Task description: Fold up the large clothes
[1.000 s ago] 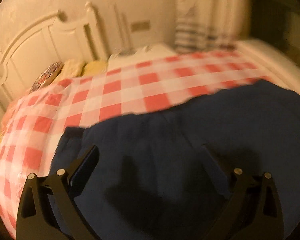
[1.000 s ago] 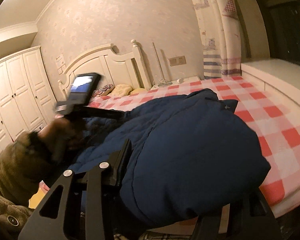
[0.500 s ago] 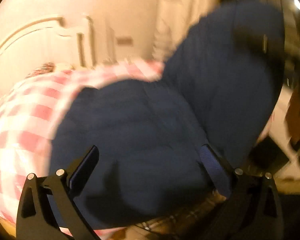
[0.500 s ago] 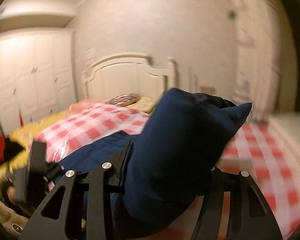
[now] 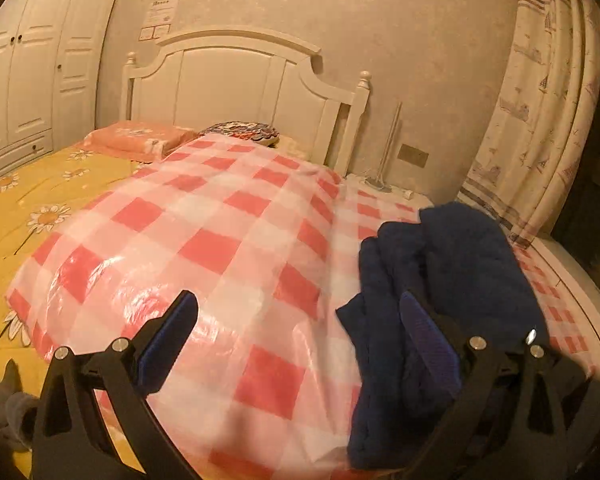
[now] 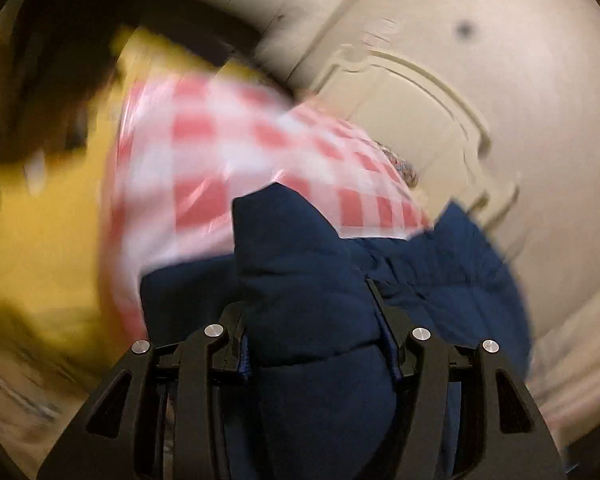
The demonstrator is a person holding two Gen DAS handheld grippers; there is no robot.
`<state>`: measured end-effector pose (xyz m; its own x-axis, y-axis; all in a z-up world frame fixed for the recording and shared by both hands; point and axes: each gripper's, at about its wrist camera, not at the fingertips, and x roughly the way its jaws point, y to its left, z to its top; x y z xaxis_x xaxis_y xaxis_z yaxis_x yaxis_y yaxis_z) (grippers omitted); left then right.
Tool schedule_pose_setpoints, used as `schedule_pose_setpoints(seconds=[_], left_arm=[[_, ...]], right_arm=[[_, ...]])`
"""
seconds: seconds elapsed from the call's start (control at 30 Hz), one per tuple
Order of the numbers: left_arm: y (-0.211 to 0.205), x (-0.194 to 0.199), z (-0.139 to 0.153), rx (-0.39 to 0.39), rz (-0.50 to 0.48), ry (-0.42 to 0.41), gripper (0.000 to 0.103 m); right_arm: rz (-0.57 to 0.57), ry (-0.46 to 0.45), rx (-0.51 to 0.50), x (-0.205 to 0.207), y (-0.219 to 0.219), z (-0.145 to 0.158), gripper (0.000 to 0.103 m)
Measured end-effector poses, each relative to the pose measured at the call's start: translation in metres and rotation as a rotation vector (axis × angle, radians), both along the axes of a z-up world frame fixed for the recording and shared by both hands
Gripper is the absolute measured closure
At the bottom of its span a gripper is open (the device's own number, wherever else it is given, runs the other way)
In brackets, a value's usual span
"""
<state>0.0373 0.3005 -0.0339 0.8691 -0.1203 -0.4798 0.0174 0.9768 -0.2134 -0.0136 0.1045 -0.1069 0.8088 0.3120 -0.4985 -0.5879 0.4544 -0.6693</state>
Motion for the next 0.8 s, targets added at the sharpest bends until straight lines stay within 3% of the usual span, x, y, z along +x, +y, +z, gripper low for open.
schedule_pose_setpoints(seconds=[0.13, 0.3, 0.4, 0.47, 0.53, 0.6, 0.67, 0.73, 0.8], left_arm=[[-0.029, 0.022, 0.035, 0.064, -0.119, -0.041, 0.003], [-0.149, 0.076, 0.075, 0.257, -0.427, -0.011, 0.003], [-0.215, 0.105, 0.064, 0.389, -0.502, 0.061, 0.003], [-0.240, 0.126, 0.043, 0.493, -0.480, 0.096, 0.003], [-0.245, 0.148, 0.012, 0.534, -0.432, 0.175, 0.002], [-0.229, 0.165, -0.018, 0.453, -0.441, 0.217, 0.002], [-0.190, 0.178, -0.030, 0.264, -0.371, 0.262, 0.002], [-0.168, 0.178, -0.038, 0.243, -0.306, 0.253, 0.002], [-0.152, 0.177, -0.049, 0.207, -0.311, 0.251, 0.002]], right_arm=[[0.023, -0.002, -0.013, -0.003, -0.005, -0.006, 0.043], [0.016, -0.029, -0.044, -0.001, -0.007, -0.009, 0.043], [0.017, -0.032, -0.042, 0.000, -0.001, -0.013, 0.043], [0.018, -0.034, -0.038, 0.003, -0.001, -0.013, 0.043], [0.020, -0.041, -0.031, 0.002, -0.003, -0.012, 0.042], [0.024, -0.042, -0.024, 0.000, -0.009, -0.009, 0.040], [0.049, 0.058, -0.028, 0.001, -0.015, -0.005, 0.044], [0.092, 0.140, 0.009, -0.001, -0.025, 0.005, 0.043], [0.115, 0.166, 0.065, -0.006, -0.040, 0.017, 0.036]])
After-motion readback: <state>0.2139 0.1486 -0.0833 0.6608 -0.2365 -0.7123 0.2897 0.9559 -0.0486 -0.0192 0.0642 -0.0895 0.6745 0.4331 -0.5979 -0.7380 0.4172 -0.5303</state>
